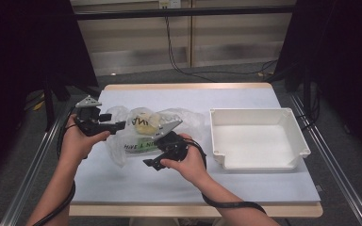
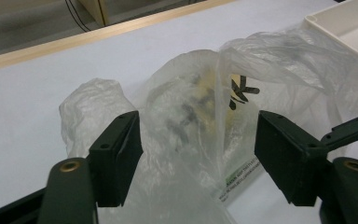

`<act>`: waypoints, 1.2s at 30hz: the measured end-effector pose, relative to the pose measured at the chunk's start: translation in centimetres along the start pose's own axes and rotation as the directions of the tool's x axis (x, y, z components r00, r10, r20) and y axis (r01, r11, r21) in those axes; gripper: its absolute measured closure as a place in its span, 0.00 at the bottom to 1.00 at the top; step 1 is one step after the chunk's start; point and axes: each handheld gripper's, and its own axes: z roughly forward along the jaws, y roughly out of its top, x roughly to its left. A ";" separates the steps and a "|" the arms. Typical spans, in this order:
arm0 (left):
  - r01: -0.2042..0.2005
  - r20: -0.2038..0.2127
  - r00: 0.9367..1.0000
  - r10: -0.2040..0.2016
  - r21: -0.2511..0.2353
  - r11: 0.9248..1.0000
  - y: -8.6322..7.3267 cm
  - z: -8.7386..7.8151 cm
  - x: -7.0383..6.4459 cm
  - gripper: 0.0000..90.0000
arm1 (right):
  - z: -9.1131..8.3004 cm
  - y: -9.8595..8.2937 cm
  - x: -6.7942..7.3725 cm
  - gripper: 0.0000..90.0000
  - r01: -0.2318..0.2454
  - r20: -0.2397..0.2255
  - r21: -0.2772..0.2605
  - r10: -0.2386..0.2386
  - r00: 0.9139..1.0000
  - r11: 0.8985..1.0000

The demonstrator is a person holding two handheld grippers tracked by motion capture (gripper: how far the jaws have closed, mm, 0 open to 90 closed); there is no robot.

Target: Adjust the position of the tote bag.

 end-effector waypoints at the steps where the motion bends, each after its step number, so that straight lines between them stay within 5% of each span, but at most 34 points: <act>1: -0.005 -0.001 1.000 0.005 0.012 1.000 0.1 0.2 0.0 0.38 | 0.1 0.1 -0.1 0.26 0.004 -0.004 -0.004 -0.004 1.000 1.000; 17: -0.029 0.030 0.999 0.028 0.054 0.998 0.7 3.1 -0.3 0.41 | 1.1 1.1 -0.4 0.26 -0.001 -0.004 -0.013 0.001 1.000 1.000; 20: -0.017 0.031 0.999 0.015 0.047 0.999 0.8 3.4 -0.4 0.51 | 1.0 1.2 -0.4 0.26 0.001 0.001 -0.018 -0.001 1.000 1.000; 27: 0.016 0.009 1.000 -0.017 0.073 0.997 1.4 2.8 -0.5 0.96 | 0.7 1.3 -0.6 0.25 0.009 0.005 -0.019 -0.009 1.000 1.000; 36: 0.062 0.092 0.993 -0.072 0.111 0.992 1.7 2.0 -1.3 1.00 | 0.8 1.8 -1.2 0.20 0.014 0.053 -0.033 -0.013 0.999 0.999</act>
